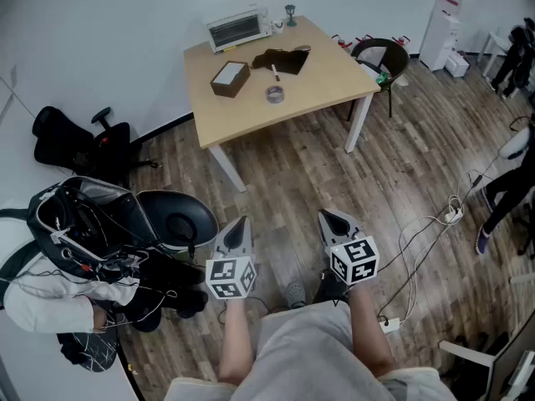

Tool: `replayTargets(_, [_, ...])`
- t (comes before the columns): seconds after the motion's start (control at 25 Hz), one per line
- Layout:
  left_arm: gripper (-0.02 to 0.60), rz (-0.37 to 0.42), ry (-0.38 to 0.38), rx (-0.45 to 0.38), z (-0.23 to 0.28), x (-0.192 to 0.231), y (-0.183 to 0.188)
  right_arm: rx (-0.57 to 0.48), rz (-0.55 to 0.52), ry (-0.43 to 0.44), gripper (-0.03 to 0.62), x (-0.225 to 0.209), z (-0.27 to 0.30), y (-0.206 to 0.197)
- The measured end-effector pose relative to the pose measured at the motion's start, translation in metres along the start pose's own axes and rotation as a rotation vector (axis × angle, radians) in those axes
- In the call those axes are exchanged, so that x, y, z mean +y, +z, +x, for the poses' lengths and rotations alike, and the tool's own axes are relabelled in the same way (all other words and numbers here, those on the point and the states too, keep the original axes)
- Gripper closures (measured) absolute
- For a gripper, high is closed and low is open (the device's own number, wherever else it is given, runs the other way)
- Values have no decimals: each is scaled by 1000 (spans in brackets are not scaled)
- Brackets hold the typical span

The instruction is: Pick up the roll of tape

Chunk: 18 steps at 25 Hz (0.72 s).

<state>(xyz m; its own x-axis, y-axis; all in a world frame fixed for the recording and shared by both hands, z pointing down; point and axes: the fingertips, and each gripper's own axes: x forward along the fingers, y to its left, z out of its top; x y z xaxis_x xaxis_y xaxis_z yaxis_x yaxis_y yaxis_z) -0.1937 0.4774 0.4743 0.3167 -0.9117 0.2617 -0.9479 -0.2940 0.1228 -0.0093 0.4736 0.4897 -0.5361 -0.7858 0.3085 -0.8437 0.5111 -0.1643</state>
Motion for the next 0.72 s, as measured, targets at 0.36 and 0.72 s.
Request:
replayTargets(0.36, [577, 16, -58, -7, 13, -10, 5, -1, 7, -21, 592, -7, 1, 7])
replayTargets(0.72, [577, 23, -107, -12, 15, 2, 8, 1, 77, -32, 591, 0, 11, 3])
